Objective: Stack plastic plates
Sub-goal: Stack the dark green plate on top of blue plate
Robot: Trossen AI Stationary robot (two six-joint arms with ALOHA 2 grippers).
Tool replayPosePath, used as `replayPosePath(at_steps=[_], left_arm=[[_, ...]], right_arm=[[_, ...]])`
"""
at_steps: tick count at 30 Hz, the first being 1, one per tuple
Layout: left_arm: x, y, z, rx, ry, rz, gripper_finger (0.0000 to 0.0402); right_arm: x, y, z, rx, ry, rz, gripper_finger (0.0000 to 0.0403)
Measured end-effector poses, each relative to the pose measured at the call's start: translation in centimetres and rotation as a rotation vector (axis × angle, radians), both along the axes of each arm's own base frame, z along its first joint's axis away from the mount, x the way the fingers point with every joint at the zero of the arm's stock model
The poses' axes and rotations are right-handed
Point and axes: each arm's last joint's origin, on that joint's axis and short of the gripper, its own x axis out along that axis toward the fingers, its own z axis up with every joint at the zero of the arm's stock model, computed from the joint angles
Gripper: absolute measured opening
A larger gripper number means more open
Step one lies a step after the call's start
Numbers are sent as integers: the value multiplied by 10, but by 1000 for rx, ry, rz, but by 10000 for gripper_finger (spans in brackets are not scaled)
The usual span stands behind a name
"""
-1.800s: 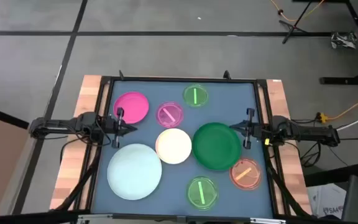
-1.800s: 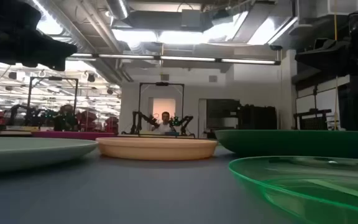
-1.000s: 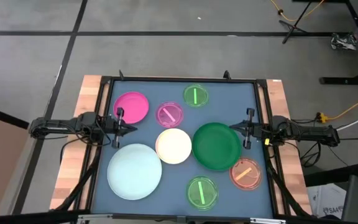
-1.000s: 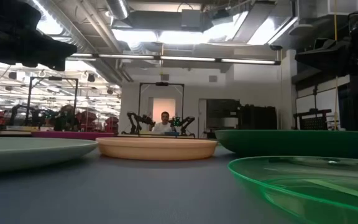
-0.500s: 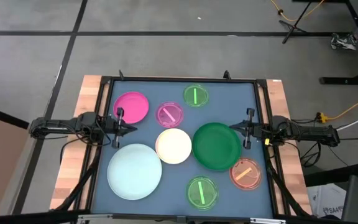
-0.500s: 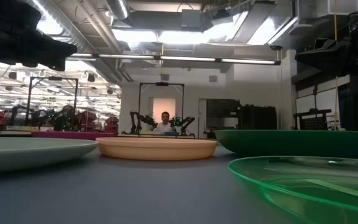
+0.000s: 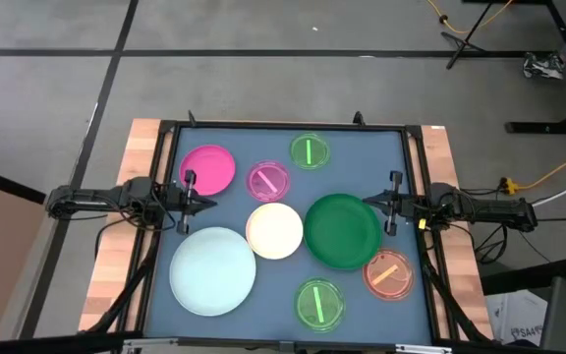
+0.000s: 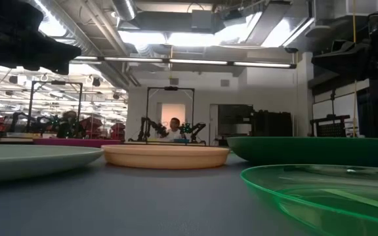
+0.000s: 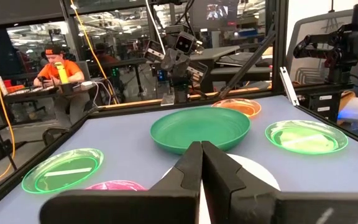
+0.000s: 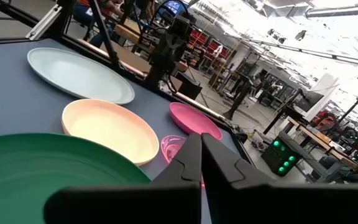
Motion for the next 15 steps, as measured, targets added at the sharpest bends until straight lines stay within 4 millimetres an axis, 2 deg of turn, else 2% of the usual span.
replayPosePath(at_steps=[15], left_arm=[[0,2,0,-50,-5,78,1]], right_arm=[[0,0,0,-44,0,-1,1]])
